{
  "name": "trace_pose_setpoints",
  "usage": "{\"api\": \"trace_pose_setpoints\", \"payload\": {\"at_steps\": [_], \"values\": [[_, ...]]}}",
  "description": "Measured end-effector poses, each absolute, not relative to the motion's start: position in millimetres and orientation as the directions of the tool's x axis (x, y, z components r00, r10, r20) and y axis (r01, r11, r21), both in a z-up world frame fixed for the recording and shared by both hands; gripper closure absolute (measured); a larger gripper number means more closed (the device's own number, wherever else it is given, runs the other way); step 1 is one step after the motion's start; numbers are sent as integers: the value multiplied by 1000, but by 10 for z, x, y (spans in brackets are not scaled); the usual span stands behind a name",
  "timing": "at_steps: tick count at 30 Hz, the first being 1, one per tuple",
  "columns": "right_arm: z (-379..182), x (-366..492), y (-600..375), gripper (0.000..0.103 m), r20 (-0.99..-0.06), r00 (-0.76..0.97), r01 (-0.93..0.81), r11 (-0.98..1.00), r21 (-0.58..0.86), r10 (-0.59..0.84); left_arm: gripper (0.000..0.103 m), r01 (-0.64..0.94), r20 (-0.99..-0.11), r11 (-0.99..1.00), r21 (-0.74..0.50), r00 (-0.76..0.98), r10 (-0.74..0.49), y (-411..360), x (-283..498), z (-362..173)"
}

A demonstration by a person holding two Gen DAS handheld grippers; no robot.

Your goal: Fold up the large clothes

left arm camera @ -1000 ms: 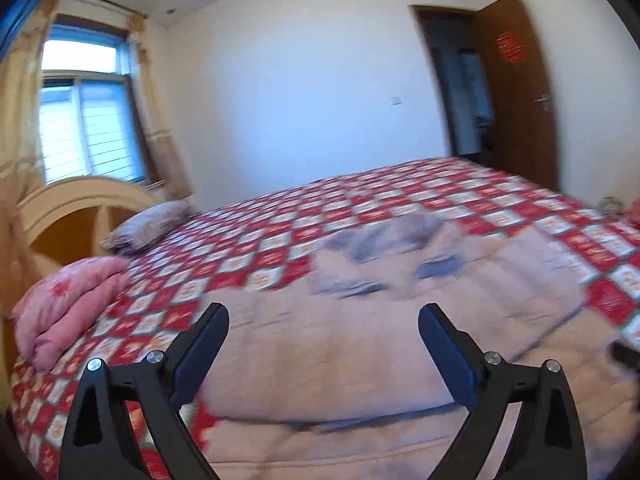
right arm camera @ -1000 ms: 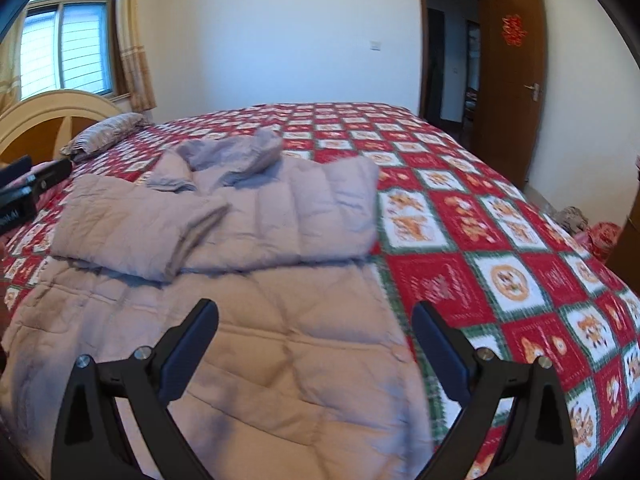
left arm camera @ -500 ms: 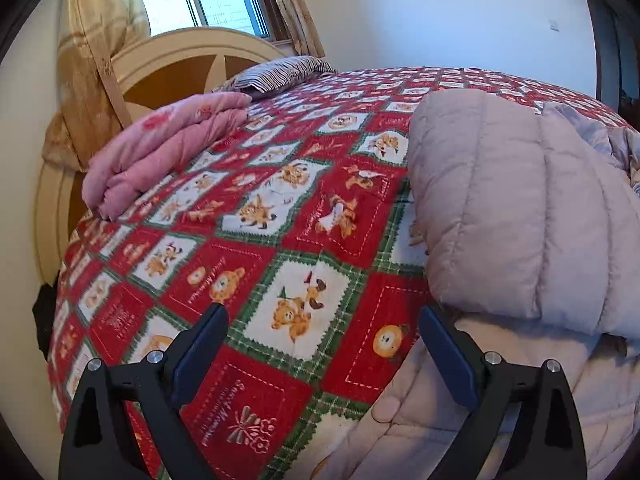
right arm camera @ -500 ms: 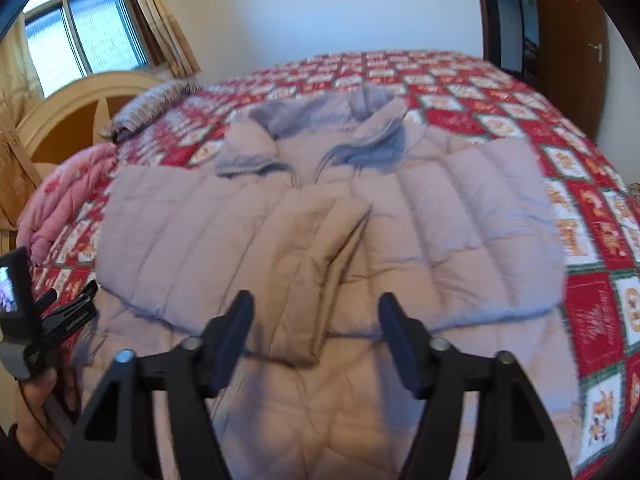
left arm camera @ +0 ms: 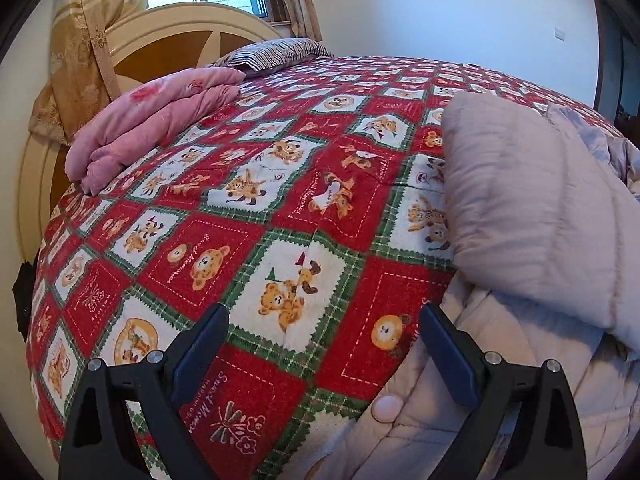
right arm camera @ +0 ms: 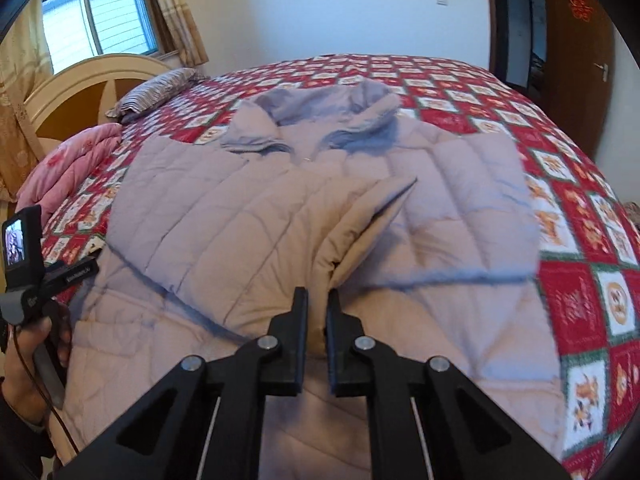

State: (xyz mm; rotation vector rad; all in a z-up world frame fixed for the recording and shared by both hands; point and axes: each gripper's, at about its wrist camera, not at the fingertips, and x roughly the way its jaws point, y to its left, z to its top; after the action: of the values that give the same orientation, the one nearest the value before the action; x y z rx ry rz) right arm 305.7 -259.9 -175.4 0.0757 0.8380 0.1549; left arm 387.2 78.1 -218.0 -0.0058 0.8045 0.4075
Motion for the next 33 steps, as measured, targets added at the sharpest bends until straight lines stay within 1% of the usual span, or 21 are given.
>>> {"api": "trace_pose_setpoints", "payload": {"at_steps": [7, 9, 11, 12, 13, 14, 16, 17, 19, 21, 23, 26, 29, 30, 32, 33], "values": [[-1899, 3075, -2712, 92, -762, 626, -87, 987, 138, 162, 7, -338, -722, 929, 149, 605, 336, 813, 3840, -2077], [-1896, 3063, -2777, 88, -758, 633, -63, 987, 147, 154, 7, -331, -699, 935, 126, 640, 320, 835, 3800, -1865], [-1843, 3005, -2886, 87, -756, 640, -15, 986, 163, 135, 7, -322, -664, 941, 106, 681, 308, 827, 3792, -1633], [-1813, 2965, -2916, 80, -754, 645, -2, 986, 167, 129, 7, -308, -644, 947, 88, 708, 290, 806, 3812, -1483], [-1759, 2915, -2943, 75, -750, 654, 28, 988, 152, 97, 7, -288, -629, 955, 68, 731, 265, 775, 3847, -1360], [-1698, 2856, -2970, 68, -739, 671, 55, 990, 131, 61, 7, -269, -621, 962, 50, 746, 241, 743, 3898, -1272], [-1532, 2786, -2999, 68, -697, 717, 98, 990, 101, 0, 7, -216, -612, 976, -1, 772, 170, 642, 4097, -1132], [-1462, 2789, -2991, 68, -681, 732, 104, 989, 107, -4, 7, -197, -612, 980, -15, 777, 147, 584, 4194, -1116], [-1329, 2878, -2929, 67, -652, 757, 78, 985, 155, 42, 7, -178, -617, 983, -36, 778, 118, 468, 4411, -1146], [-1265, 3080, -2784, 67, -640, 763, 36, 984, 176, 86, 7, -192, -611, 981, -15, 779, 143, 329, 4603, -1253], [-1299, 3269, -2682, 67, -636, 760, 2, 978, 208, 133, 7, -185, -643, 983, -3, 753, 140, 183, 4769, -1453], [-1471, 3563, -2522, 67, -658, 739, -14, 980, 200, 145, 7, -137, -685, 990, -6, 722, 96, 15, 4875, -1731], [-1727, 3741, -2467, 67, -695, 705, -14, 984, 180, 137, 7, -134, -712, 989, 61, 689, 137, -121, 4924, -2025], [-1838, 3788, -2470, 68, -713, 691, -1, 986, 167, 121, 7, -133, -720, 989, 65, 680, 138, -131, 4932, -2095], [-1976, 3775, -2515, 68, -724, 679, 7, 985, 170, 120, 7, -129, -736, 992, 16, 670, 99, -77, 4945, -2182], [-2041, 3767, -2523, 68, -724, 679, 1, 986, 168, 123, 5, -130, -743, 992, -3, 664, 85, -49, 4952, -2204]]}}
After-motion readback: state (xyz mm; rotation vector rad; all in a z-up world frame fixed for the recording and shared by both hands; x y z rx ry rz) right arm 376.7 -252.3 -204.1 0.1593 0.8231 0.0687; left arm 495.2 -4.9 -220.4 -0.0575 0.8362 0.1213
